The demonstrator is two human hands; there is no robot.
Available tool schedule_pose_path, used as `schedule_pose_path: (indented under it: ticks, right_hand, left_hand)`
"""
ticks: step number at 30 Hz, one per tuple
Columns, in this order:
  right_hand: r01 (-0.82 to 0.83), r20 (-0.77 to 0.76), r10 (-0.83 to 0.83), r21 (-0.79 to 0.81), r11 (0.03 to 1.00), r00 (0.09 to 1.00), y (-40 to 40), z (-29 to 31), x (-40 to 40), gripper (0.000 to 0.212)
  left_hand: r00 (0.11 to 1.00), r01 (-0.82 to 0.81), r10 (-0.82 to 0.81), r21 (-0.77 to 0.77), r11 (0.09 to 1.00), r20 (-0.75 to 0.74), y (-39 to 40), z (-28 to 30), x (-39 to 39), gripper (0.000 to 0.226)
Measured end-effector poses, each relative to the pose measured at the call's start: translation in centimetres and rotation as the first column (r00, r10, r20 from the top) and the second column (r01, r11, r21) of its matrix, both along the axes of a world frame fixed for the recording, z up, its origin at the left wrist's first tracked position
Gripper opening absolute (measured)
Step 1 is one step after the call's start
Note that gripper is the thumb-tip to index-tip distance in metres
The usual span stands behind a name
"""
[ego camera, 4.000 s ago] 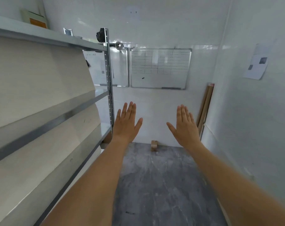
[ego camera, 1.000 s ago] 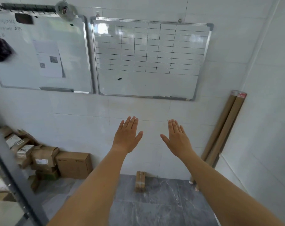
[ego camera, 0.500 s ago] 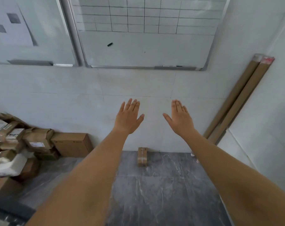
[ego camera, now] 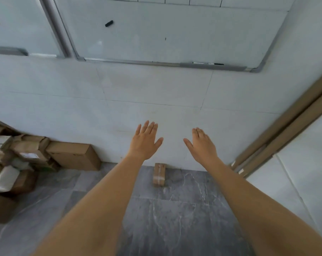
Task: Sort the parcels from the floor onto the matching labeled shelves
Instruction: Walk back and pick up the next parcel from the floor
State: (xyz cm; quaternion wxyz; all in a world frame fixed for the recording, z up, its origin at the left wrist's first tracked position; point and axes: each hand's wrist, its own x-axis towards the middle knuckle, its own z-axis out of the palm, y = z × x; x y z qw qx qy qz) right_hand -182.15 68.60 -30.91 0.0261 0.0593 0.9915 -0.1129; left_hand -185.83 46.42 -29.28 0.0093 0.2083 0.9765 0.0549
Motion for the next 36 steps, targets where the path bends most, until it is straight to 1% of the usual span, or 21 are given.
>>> schedule_pose_path:
  ticks: [6, 14, 18, 22, 24, 27, 31, 33, 36]
  right_hand:
    - [-0.013, 0.125, 0.013, -0.003, 1.0, 0.992, 0.0, -5.7, -5.3, 0.066]
    - [0.013, 0.291, 0.0, -0.043, 0.999, 0.957, -1.6, -15.7, -12.6, 0.063]
    - [0.078, 0.391, -0.03, -0.108, 0.991, 0.92, -1.8, -21.4, -15.2, 0.064]
    - [0.191, 0.481, -0.095, -0.155, 0.969, 0.872, -1.8, -28.4, -16.8, 0.059]
    - [0.238, 0.515, -0.116, -0.177, 0.955, 0.85, -1.6, -32.2, -17.9, 0.061]
    - [0.288, 0.544, -0.137, -0.203, 0.936, 0.828, -1.1, -38.7, -19.1, 0.064]
    - [0.418, 0.55, -0.208, -0.289, 0.861, 0.809, -0.6, -48.7, -20.3, 0.064]
    - [0.45, 0.514, -0.236, -0.344, 0.824, 0.825, -0.3, -54.5, -20.7, 0.062]
    - [0.487, 0.466, -0.275, -0.429, 0.761, 0.841, -0.3, -63.3, -22.1, 0.06]
  left_hand:
    - [0.986, -0.025, 0.022, 0.019, 1.0, 0.163, 0.3, -5.7, -5.1, 0.069]
    - [0.93, -0.062, 0.054, 0.011, 0.998, 0.364, -1.6, -16.3, -13.4, 0.07]
    - [0.883, -0.131, 0.102, 0.03, 0.991, 0.458, -2.6, -22.2, -16.0, 0.071]
    - [0.808, -0.215, 0.149, 0.051, 0.975, 0.571, -2.6, -29.3, -17.0, 0.071]
    - [0.773, -0.282, 0.174, 0.085, 0.956, 0.61, -2.3, -33.2, -17.6, 0.072]
    - [0.69, -0.446, 0.22, 0.166, 0.879, 0.689, -1.2, -39.5, -19.0, 0.072]
    - [0.549, -0.652, 0.23, 0.24, 0.719, 0.804, 0.9, -49.2, -21.1, 0.071]
    - [0.505, -0.709, 0.216, 0.259, 0.656, 0.836, 2.0, -54.7, -21.9, 0.071]
    - [0.475, -0.76, 0.206, 0.281, 0.586, 0.855, 3.4, -63.7, -22.7, 0.072]
